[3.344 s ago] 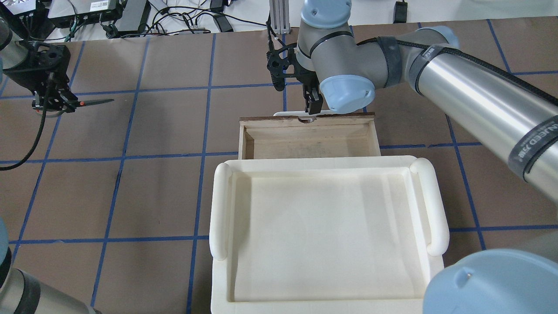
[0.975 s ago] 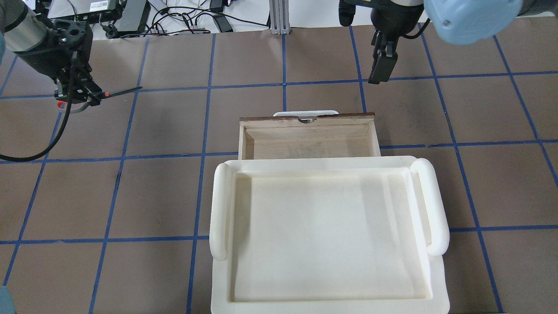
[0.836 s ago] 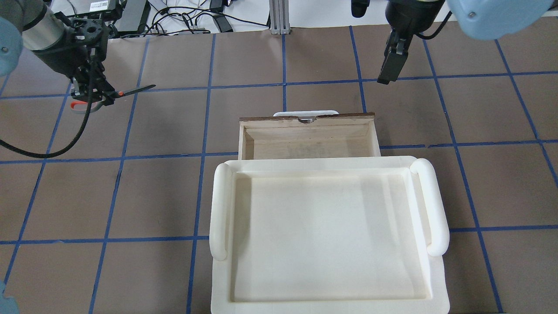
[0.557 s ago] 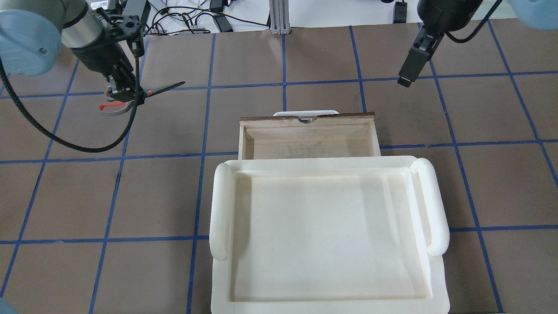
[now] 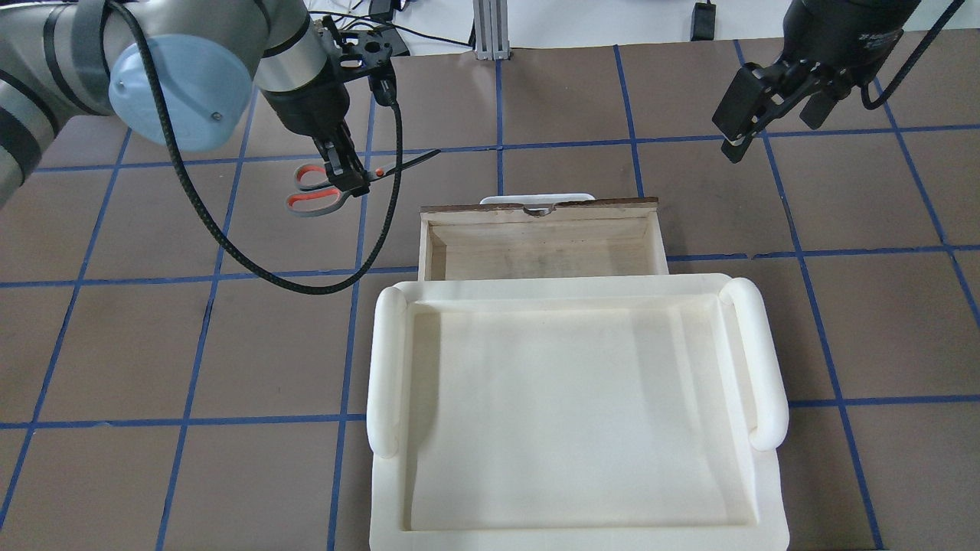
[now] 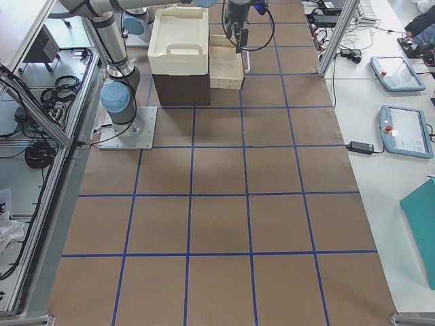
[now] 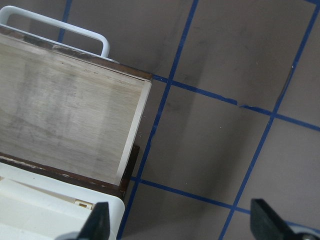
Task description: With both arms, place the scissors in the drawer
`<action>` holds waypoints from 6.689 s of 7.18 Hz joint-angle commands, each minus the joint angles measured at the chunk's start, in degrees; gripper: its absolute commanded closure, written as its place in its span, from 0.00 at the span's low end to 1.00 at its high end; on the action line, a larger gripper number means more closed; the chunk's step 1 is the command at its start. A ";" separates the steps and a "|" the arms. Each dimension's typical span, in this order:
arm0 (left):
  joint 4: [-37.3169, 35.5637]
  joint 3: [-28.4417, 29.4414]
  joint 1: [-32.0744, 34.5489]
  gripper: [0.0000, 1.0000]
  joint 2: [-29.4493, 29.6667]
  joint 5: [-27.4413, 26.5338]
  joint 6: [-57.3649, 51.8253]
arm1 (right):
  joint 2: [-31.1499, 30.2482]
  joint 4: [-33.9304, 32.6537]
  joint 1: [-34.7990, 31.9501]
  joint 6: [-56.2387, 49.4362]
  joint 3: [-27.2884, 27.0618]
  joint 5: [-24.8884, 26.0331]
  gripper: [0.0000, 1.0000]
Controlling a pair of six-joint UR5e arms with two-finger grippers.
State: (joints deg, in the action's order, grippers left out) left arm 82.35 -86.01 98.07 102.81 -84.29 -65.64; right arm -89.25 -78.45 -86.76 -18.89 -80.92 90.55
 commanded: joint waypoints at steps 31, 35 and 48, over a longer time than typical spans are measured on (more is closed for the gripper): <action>-0.08 0.41 -8.07 0.00 -8.67 -6.24 26.59 | -0.05 -4.33 -0.43 13.08 -0.46 -2.13 0.00; 7.54 1.29 -15.24 0.00 -9.82 -5.98 39.26 | -0.05 -4.52 -0.43 13.09 -1.00 -2.13 0.00; 8.88 -1.79 -9.65 0.00 -11.49 -6.32 68.54 | 0.92 -4.26 -0.43 13.18 -1.00 -2.13 0.00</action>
State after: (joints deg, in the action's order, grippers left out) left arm 91.20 -87.72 88.18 91.80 -90.51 2.95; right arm -88.36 -82.83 -87.19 -5.71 -81.92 88.44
